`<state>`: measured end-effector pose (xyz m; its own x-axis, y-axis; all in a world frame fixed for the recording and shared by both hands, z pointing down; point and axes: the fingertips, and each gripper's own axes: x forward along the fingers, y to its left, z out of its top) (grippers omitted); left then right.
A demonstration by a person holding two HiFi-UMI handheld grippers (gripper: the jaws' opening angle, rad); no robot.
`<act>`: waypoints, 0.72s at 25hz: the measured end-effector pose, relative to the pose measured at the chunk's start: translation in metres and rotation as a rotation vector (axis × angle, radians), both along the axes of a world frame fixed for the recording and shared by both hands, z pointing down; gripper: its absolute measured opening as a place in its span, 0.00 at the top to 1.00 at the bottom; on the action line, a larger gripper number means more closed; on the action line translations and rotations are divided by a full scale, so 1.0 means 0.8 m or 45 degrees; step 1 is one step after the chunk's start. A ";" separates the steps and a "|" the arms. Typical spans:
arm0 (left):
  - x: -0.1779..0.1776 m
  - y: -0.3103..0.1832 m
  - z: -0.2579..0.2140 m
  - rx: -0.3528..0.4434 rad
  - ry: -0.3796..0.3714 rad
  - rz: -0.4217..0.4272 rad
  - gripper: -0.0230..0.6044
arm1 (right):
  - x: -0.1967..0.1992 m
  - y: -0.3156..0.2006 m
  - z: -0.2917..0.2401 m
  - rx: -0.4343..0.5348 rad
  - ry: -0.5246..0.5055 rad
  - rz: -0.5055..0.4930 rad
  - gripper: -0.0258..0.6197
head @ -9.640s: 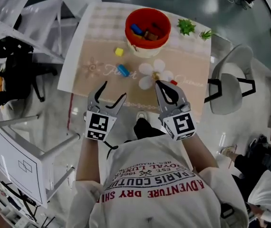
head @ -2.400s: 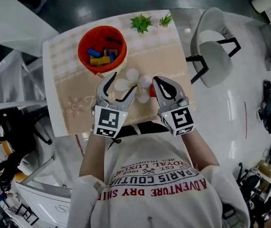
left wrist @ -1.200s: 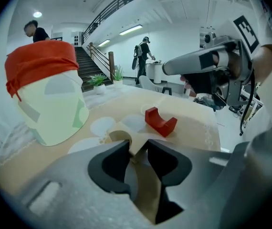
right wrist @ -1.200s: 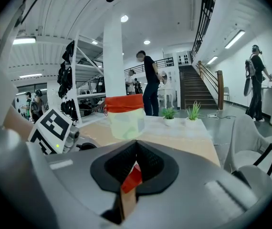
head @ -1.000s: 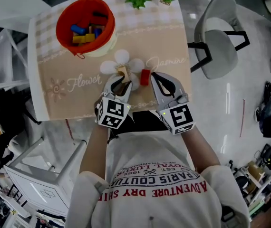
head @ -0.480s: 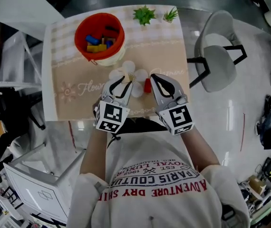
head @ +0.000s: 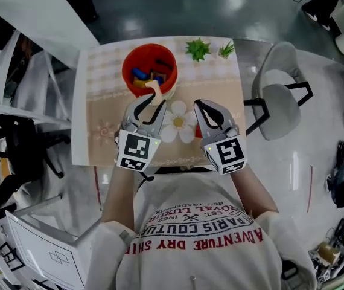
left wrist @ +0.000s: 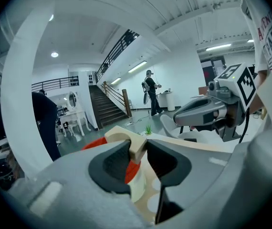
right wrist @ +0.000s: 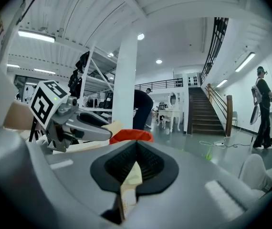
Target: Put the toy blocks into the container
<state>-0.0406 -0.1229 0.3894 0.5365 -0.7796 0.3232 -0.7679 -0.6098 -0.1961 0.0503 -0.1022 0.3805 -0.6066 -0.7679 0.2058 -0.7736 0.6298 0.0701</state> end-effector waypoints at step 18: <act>-0.082 -0.098 0.027 -0.117 0.030 0.013 0.77 | -0.058 -0.064 0.001 -0.020 0.050 0.108 0.96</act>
